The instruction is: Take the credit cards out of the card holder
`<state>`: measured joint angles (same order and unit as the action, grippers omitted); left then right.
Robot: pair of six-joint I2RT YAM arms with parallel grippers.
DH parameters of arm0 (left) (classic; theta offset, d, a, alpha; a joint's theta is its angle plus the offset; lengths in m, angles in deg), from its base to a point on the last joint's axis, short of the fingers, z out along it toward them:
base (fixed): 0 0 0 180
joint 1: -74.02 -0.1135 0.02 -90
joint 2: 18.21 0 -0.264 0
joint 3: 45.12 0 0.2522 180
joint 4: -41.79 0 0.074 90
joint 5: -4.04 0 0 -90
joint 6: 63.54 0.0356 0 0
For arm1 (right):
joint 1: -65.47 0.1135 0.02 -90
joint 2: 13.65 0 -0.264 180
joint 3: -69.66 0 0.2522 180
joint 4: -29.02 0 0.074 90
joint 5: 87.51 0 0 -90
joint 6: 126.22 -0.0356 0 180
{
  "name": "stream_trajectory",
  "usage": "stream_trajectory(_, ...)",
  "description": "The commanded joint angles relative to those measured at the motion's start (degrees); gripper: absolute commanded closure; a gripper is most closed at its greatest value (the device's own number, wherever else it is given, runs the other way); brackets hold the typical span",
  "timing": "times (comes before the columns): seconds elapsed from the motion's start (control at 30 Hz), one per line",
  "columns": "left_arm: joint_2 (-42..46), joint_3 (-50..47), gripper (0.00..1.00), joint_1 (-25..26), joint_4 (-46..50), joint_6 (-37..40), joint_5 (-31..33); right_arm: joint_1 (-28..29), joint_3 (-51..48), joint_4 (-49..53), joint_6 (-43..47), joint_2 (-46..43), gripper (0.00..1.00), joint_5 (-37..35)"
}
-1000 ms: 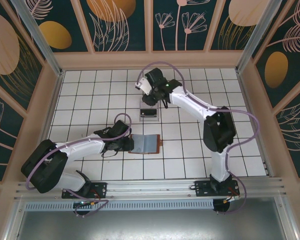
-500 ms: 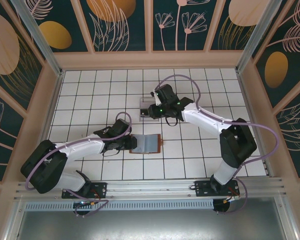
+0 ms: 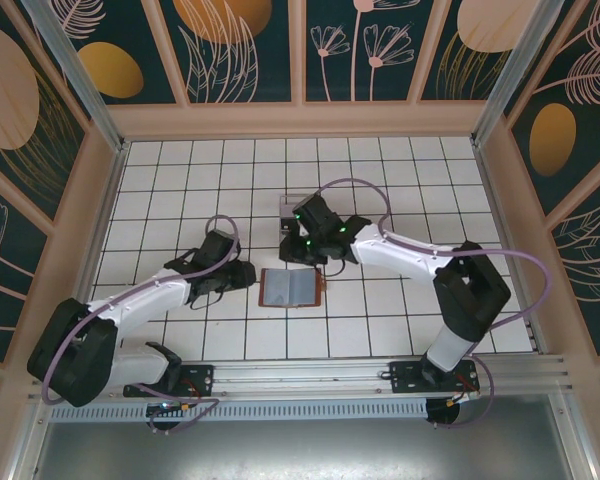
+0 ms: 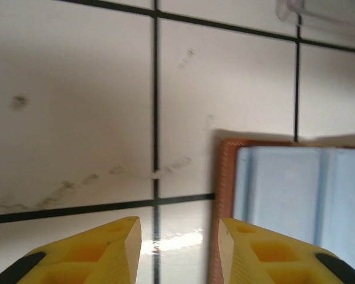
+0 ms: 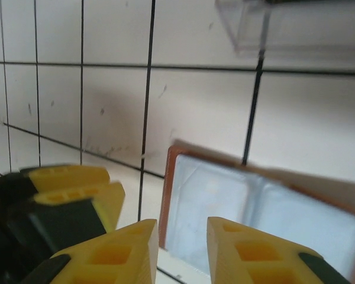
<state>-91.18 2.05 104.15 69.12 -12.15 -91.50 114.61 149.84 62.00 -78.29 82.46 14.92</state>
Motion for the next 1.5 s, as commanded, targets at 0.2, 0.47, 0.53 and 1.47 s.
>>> stream_trajectory(0.2,-0.13,0.78,0.59,-6.67,2.31,4.92,-0.09,5.55,6.51,0.74,-6.99,9.65,0.67,0.93)
stream_trajectory(0.47,-0.23,1.92,0.59,-6.75,2.58,5.20,3.27,7.74,9.04,0.18,-8.38,14.28,0.66,2.60)
stream_trajectory(0.53,-0.50,1.71,0.58,-6.75,2.22,5.21,2.82,7.99,9.17,0.61,-8.61,14.85,0.66,2.60)
stream_trajectory(1.47,-1.41,1.18,0.59,-6.75,1.29,5.57,0.52,8.80,11.26,13.30,-5.82,18.67,0.64,-4.32)
